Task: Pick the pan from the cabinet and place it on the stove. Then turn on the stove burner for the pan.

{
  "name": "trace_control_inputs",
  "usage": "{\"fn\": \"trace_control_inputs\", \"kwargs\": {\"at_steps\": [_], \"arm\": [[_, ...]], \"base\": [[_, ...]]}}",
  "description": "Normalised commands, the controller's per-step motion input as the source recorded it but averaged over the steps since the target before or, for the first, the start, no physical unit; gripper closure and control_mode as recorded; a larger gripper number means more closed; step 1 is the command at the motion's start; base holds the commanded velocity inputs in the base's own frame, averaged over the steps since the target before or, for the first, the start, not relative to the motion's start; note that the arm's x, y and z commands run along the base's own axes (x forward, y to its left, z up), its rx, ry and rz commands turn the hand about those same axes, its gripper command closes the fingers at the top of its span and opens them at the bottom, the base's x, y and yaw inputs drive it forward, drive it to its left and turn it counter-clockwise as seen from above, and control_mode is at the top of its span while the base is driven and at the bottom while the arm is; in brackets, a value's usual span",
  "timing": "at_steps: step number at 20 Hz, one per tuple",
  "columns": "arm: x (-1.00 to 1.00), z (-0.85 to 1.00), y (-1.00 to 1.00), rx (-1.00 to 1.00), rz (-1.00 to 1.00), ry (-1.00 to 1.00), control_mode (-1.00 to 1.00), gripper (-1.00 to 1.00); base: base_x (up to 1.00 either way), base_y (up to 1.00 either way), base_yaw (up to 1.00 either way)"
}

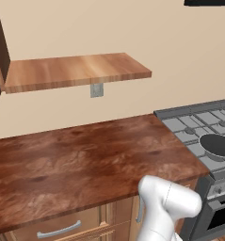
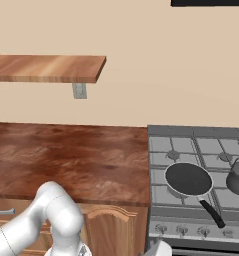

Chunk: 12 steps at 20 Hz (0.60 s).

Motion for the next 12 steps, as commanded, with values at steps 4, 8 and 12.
{"fn": "trace_control_inputs", "kwargs": {"at_steps": [4, 8, 12], "arm": [[0.29, -0.05, -0.22, 0.05, 0.01, 0.0, -1.0, -1.0], [0.19, -0.12, -0.2, 0.15, 0.05, -0.04, -1.0, -1.0], [0.2, -0.11, -0.03, 0.23, 0.07, -0.01, -1.0, -1.0]], "base": [[0.0, 0.0, 0.0], [0.0, 0.0, 0.0], [0.0, 0.0, 0.0]]}}
